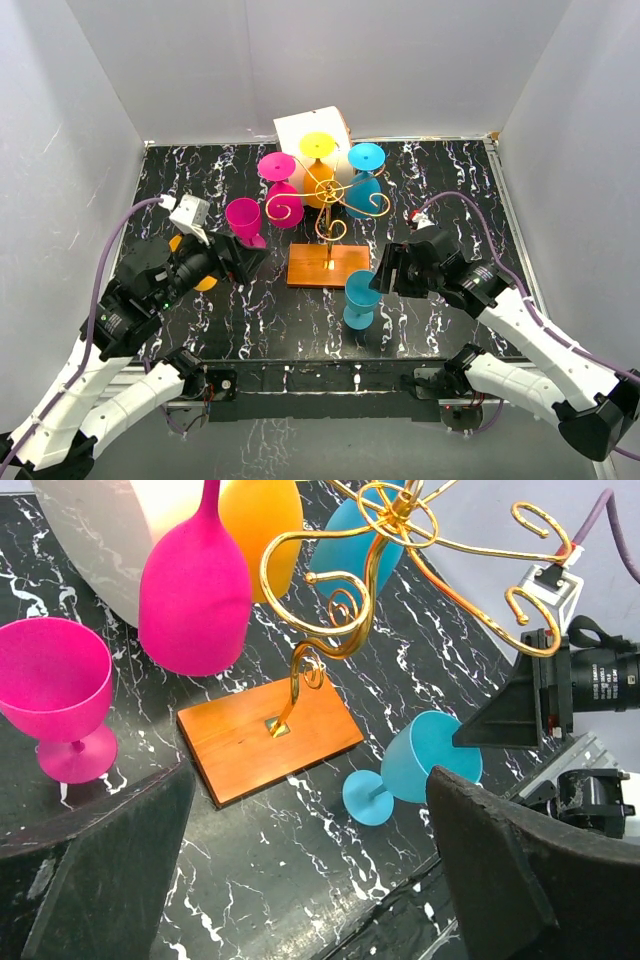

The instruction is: Place the wine glass upside down on the wine glass rack

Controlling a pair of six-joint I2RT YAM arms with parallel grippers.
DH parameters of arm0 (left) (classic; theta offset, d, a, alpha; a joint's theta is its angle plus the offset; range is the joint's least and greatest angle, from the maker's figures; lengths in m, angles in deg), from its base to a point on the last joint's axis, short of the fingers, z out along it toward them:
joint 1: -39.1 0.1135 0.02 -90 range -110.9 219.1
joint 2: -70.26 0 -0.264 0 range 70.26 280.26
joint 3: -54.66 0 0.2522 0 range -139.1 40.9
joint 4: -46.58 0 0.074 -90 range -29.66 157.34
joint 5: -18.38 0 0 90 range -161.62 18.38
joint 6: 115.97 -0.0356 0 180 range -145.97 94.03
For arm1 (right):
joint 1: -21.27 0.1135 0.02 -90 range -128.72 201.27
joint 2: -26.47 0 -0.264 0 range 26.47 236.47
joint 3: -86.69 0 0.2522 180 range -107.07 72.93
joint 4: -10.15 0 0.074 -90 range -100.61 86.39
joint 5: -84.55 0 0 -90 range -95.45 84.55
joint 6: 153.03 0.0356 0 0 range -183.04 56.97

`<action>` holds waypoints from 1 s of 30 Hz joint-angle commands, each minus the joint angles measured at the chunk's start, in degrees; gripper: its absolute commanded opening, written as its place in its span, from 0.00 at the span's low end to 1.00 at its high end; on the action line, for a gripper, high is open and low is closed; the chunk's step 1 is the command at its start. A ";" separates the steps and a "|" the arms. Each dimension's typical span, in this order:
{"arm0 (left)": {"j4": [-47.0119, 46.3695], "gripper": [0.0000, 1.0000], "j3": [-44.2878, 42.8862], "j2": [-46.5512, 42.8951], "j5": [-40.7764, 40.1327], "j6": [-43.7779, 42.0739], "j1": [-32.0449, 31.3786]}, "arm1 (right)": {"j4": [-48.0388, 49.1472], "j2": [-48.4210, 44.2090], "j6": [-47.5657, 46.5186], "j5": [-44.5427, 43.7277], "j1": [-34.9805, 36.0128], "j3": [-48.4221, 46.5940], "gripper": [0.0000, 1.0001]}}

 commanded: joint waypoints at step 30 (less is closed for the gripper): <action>-12.48 0.99 -5.43 1.78 10.22 -2.14 0.27 | -2.94 -3.91 -2.13 -13.71 0.13 -6.16 0.00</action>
